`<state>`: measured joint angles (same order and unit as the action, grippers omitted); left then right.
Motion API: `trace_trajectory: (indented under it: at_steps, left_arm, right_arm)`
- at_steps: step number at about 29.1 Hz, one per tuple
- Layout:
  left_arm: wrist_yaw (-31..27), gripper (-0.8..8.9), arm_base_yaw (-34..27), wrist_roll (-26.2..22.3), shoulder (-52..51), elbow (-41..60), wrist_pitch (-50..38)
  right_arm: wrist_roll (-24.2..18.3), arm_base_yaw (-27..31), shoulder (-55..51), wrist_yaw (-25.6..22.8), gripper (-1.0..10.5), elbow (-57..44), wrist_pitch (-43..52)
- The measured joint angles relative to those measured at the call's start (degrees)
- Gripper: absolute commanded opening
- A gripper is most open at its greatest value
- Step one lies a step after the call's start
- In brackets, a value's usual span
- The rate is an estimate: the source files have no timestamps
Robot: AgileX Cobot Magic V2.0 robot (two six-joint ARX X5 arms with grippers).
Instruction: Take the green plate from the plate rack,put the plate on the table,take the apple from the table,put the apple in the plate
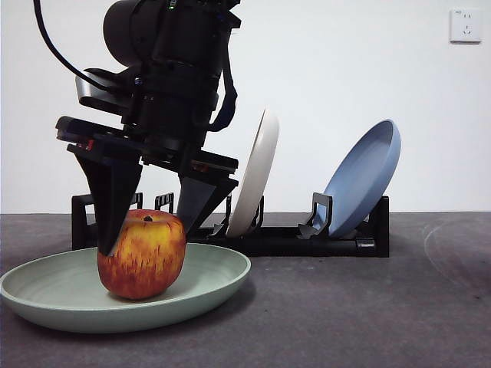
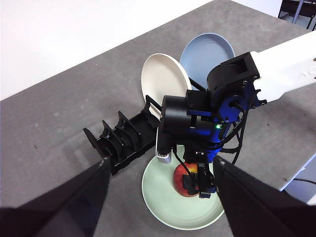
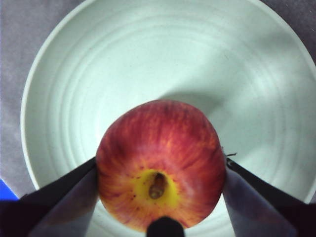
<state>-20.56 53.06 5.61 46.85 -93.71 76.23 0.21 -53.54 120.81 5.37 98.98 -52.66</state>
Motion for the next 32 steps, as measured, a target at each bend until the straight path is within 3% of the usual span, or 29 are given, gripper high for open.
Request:
trace_trajectory:
  at_steps: [8, 20, 26, 32]
  left_arm:
    - [0.00, 3.46, 0.00, 0.00, 0.00, 0.00, 0.00]
    - [0.02, 3.46, 0.00, 0.00, 0.00, 0.00, 0.00]
    - [0.02, 3.46, 0.00, 0.00, 0.00, 0.00, 0.00]
    - [0.00, 3.46, 0.00, 0.00, 0.00, 0.00, 0.00]
  right_arm:
    - [-0.02, 0.00, 0.00, 0.02, 5.1, 0.02, -0.50]
    - [-0.02, -0.02, 0.76, 0.02, 5.1, 0.81, -3.21]
    - [-0.20, 0.00, 0.85, -0.02, 5.1, 10.34, -11.26]
    - [-1.84, 0.00, 0.74, -0.02, 5.0, 24.90, -25.05]
